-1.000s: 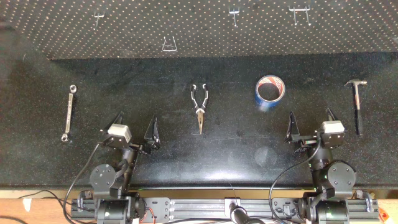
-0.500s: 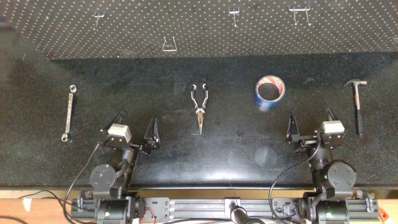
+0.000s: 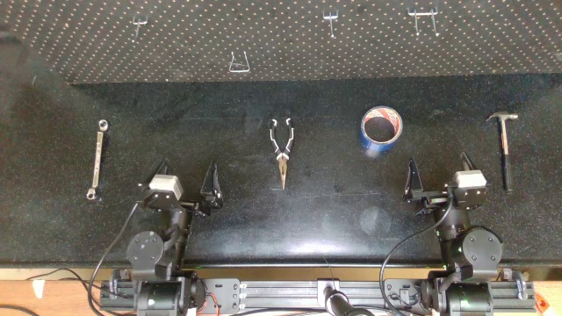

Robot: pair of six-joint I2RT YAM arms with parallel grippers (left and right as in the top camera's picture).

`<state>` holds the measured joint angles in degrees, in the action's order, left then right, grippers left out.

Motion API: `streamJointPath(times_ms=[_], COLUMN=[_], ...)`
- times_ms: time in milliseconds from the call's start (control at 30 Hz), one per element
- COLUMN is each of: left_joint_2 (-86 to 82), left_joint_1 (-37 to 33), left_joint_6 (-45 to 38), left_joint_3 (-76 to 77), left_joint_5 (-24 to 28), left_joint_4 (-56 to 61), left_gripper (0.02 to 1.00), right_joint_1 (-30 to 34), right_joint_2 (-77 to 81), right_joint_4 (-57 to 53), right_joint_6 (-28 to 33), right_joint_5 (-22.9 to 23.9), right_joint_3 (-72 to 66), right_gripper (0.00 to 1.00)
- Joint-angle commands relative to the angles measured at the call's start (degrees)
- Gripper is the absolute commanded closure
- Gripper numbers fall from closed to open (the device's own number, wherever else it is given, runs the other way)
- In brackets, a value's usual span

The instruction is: Place Tools Onto Pegboard

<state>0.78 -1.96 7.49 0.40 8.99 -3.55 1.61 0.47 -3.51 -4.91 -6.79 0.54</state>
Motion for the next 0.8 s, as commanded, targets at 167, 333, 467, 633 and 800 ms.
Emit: streamJointPath(times_ms=[167, 333, 467, 633, 800], left_joint_2=[33.9, 54.0, 62.1, 66.0, 71.8], left_joint_1=[-3.3, -7.2, -15.6, -27.5, -42.0], left_joint_6=[-11.4, -15.5, -21.2, -29.0, -39.7], left_joint_3=[29.6, 56.7, 63.2, 63.5, 63.5], left_joint_5=[-12.2, -22.1, -21.8, -14.6, -9.4], left_joint_4=[-23.6, -50.6, -57.5, -63.7, -61.5], left_gripper=[0.025, 0.023, 0.025, 0.025, 0.023], right_joint_1=[0.3, 0.3, 0.3, 0.3, 0.3], right_joint_2=[-0.4, -0.4, -0.4, -0.4, -0.4], right_joint_4=[-0.1, -0.1, -0.1, -0.1, -0.1], right_joint_6=[-0.6, -0.6, -0.6, -0.6, -0.6], right_joint_5=[0.1, 0.1, 0.1, 0.1, 0.1], right_joint_3=[-0.3, -0.3, -0.3, -0.3, -0.3], right_gripper=[0.027, 0.027, 0.027, 0.025, 0.025])
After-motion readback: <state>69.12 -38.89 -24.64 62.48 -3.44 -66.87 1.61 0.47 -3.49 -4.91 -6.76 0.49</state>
